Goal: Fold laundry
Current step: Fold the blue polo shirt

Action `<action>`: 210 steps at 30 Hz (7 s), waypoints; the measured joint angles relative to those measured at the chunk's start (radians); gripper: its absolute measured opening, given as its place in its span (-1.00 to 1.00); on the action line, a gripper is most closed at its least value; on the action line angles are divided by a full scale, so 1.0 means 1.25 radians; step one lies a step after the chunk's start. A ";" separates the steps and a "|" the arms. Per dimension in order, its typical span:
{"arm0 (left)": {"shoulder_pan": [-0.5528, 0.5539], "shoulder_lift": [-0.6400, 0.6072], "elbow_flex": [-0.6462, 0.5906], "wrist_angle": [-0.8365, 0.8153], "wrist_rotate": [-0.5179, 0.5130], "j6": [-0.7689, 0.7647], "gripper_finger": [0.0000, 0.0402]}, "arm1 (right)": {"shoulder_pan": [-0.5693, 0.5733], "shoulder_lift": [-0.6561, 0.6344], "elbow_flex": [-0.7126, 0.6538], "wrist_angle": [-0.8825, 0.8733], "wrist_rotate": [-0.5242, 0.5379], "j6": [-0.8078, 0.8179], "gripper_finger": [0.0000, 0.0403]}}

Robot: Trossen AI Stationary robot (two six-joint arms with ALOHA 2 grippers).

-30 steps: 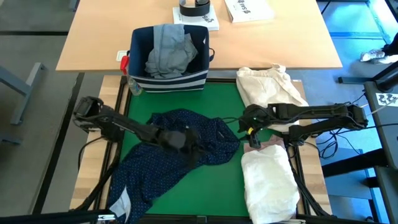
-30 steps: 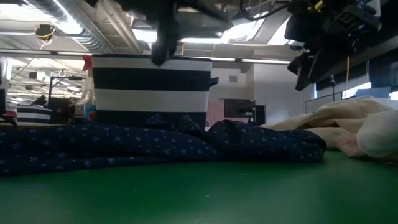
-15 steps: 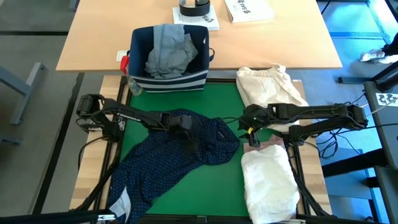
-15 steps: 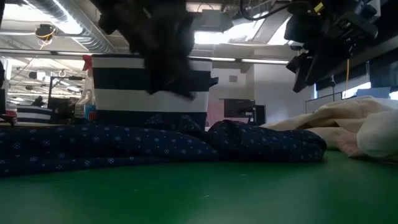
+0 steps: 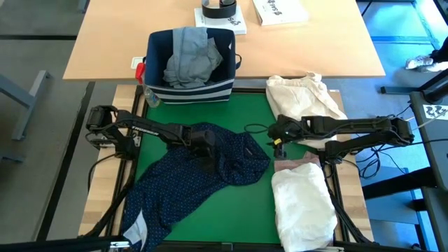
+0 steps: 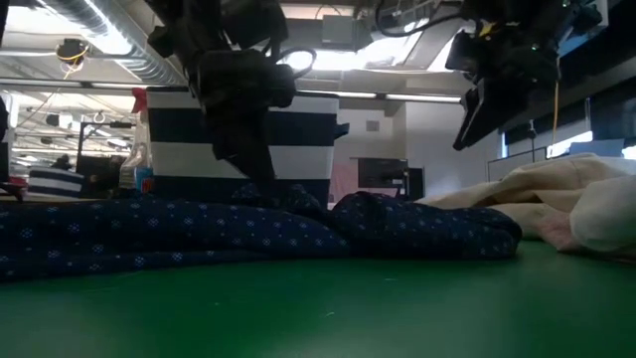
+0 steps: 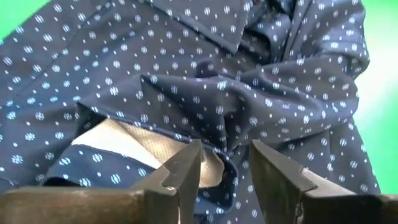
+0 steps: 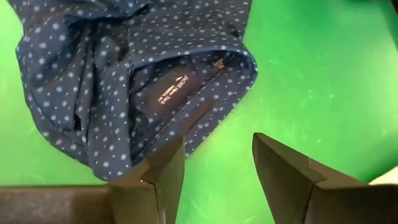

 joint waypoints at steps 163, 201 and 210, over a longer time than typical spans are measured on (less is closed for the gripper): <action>0.309 -0.461 0.067 -0.698 -0.260 -0.284 -0.11 | -0.231 0.341 0.064 0.207 -0.156 -0.217 -0.90; 0.282 -0.410 -0.328 -0.254 -0.171 -0.447 -0.91 | -0.231 0.341 0.064 0.228 -0.156 -0.241 -0.89; 0.293 -0.410 -0.092 -0.503 -0.347 -0.285 -0.98 | -0.231 0.341 0.064 0.204 -0.156 -0.241 -0.89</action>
